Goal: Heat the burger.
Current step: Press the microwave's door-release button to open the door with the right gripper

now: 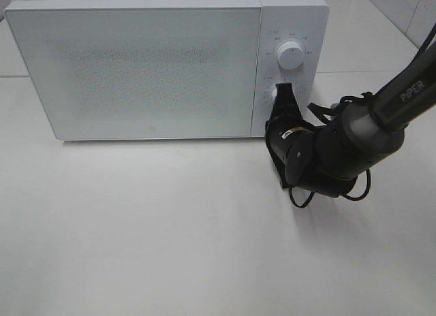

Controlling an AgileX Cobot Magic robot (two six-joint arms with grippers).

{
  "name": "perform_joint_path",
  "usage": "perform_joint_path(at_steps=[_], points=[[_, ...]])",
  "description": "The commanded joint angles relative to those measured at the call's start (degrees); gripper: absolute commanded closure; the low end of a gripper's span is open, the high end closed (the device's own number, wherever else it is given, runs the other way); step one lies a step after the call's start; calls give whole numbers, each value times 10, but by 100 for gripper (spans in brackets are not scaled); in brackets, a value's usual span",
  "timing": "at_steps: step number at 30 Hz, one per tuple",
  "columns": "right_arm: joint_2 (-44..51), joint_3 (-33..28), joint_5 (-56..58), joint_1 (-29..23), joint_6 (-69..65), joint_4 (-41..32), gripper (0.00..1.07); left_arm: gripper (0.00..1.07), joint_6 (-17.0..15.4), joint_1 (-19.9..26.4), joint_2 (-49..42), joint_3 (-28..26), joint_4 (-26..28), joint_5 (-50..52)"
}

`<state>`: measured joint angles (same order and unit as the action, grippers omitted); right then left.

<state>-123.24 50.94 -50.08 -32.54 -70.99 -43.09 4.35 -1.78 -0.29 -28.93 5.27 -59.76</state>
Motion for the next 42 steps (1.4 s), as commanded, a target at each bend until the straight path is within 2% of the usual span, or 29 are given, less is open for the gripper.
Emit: perform_joint_path(at_steps=[1,8,22,24,28,42], points=[[-2,14,-24,3,0,-15,107,16,-3,2,-11,2,3,4],[-2,18,-68,3,4,-25,107,16,-3,2,-11,2,2,4],[-3,74,-129,14,17,-22,107,16,-3,2,-11,2,2,4],[-14,92,-142,28,21,9,107,16,-3,2,-11,2,3,4],[-22,103,-153,30,19,13,107,16,-3,2,-11,2,2,4],[-11,97,-118,30,19,20,107,16,-3,2,-11,2,2,4]])
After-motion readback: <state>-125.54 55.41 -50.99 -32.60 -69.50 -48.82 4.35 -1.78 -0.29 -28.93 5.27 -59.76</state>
